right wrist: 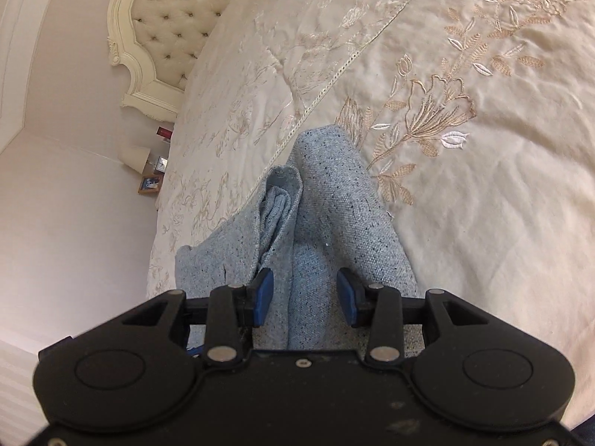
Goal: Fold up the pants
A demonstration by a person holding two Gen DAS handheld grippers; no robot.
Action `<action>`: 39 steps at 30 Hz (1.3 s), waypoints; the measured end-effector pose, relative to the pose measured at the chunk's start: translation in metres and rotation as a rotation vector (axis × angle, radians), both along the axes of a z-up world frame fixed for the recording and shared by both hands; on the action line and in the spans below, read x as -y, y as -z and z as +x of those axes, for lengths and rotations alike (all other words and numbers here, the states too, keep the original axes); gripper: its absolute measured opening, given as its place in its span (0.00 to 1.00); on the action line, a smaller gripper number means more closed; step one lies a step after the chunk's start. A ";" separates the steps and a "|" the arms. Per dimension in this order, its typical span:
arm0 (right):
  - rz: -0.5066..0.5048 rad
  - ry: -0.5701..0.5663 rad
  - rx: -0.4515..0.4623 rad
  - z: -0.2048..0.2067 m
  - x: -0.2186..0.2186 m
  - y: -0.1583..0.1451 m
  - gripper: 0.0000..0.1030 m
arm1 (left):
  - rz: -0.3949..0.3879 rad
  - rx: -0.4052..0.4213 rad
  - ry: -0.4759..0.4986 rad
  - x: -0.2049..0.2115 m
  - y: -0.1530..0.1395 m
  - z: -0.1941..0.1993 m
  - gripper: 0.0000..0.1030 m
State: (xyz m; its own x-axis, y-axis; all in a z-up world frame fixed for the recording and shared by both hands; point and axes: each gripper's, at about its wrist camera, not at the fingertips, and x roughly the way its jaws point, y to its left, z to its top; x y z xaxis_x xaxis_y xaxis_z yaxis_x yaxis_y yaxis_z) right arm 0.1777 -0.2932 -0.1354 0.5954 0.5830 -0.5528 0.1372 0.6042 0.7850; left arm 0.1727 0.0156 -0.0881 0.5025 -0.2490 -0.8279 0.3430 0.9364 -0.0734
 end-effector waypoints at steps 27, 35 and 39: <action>-0.347 -0.211 0.176 0.000 -0.070 -0.027 0.17 | -0.044 0.046 -0.272 -0.118 -0.031 -0.026 0.23; -0.696 -0.214 0.356 -0.025 -0.094 -0.082 0.13 | -0.068 0.107 -0.193 -0.077 -0.053 -0.014 0.47; -0.668 -0.196 0.221 -0.011 -0.074 -0.050 0.20 | -0.061 0.099 -0.137 -0.050 -0.054 -0.008 0.47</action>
State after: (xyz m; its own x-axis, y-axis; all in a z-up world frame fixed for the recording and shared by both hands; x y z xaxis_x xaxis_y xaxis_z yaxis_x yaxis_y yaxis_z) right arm 0.1664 -0.2195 -0.0855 0.6536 0.2708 -0.7068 -0.1418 0.9611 0.2370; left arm 0.1651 0.0658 -0.0345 0.6133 -0.2210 -0.7583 0.2206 0.9698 -0.1041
